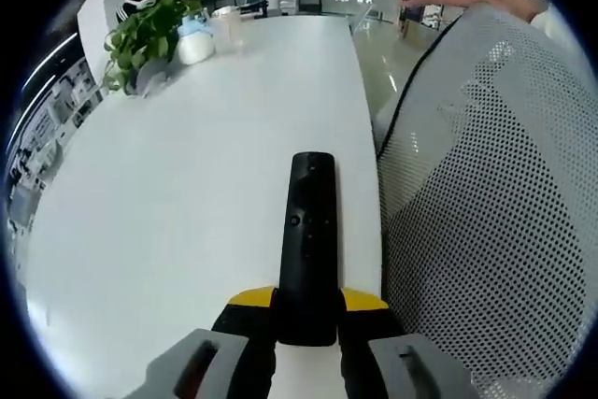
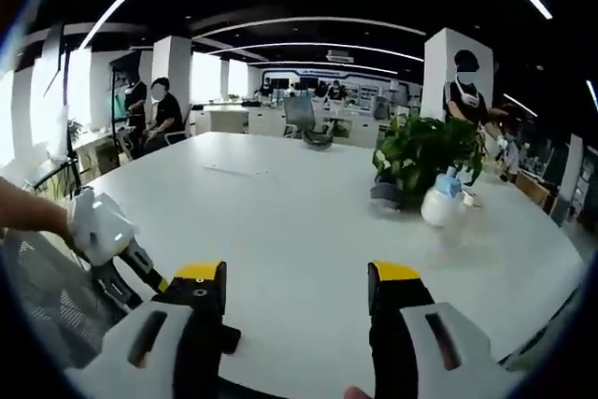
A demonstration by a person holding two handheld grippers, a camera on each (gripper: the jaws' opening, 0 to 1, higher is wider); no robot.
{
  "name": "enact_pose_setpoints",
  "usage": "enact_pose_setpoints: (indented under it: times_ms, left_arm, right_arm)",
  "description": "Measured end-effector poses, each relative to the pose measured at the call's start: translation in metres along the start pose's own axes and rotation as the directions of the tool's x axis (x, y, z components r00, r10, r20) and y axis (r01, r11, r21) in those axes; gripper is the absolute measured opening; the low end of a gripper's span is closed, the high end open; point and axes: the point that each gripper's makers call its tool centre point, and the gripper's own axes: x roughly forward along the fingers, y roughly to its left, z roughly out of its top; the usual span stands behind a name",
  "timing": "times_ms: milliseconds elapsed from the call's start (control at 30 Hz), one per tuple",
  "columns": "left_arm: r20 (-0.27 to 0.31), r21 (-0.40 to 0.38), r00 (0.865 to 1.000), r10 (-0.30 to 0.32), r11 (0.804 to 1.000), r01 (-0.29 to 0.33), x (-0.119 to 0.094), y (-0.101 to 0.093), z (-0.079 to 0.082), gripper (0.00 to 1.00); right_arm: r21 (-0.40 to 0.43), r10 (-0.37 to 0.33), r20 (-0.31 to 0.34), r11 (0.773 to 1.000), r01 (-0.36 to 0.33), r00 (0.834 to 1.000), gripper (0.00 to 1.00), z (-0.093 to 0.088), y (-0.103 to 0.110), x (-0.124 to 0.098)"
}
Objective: Press the specified remote control buttons in sequence, fully releasing each button before pressing the next.
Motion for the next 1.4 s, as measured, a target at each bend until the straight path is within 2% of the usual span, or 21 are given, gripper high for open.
enact_pose_setpoints:
  times_ms: [233, 367, 600, 800, 933, 1133, 1267, 1400]
  left_arm:
    - [-0.063, 0.052, 0.998, -0.011, 0.999, 0.014, -0.003, 0.016, -0.006, 0.24]
    - [-0.083, 0.071, 0.997, 0.006, 0.997, 0.0, -0.005, 0.031, -0.009, 0.24]
    - [-0.1, 0.1, 0.995, 0.032, 0.995, -0.022, -0.005, 0.054, -0.009, 0.24]
    - [-0.098, 0.107, 0.994, 0.052, 0.993, -0.041, -0.005, 0.067, -0.008, 0.24]
    - [-0.099, 0.122, 0.993, 0.058, 0.991, -0.046, -0.005, 0.074, -0.008, 0.24]
    - [-0.11, 0.105, 0.993, 0.036, 0.994, -0.024, -0.004, 0.08, -0.007, 0.24]
    - [-0.11, 0.088, 0.994, 0.022, 0.996, -0.013, -0.004, 0.083, -0.007, 0.24]
    - [-0.12, 0.105, 0.993, 0.015, 0.994, -0.002, -0.004, 0.086, -0.005, 0.24]
  right_arm:
    - [0.004, -0.016, 0.007, 1.0, 0.016, 1.0, 0.63, 0.001, -0.003, -0.002]
    - [0.018, -0.045, 0.005, 0.999, 0.045, 0.999, 0.62, 0.0, -0.009, -0.003]
    - [-0.005, -0.075, -0.026, 0.997, 0.075, 0.997, 0.59, -0.005, -0.014, -0.002]
    - [-0.031, -0.071, -0.053, 0.997, 0.069, 0.996, 0.59, -0.009, -0.012, 0.0]
    - [-0.018, -0.085, -0.055, 0.996, 0.084, 0.995, 0.58, -0.009, -0.015, -0.001]
    - [-0.03, -0.102, -0.072, 0.995, 0.1, 0.992, 0.58, -0.012, -0.017, -0.002]
    - [-0.033, -0.099, -0.082, 0.995, 0.097, 0.992, 0.57, -0.014, -0.017, -0.002]
    - [-0.025, -0.089, -0.081, 0.996, 0.087, 0.993, 0.56, -0.014, -0.016, -0.002]
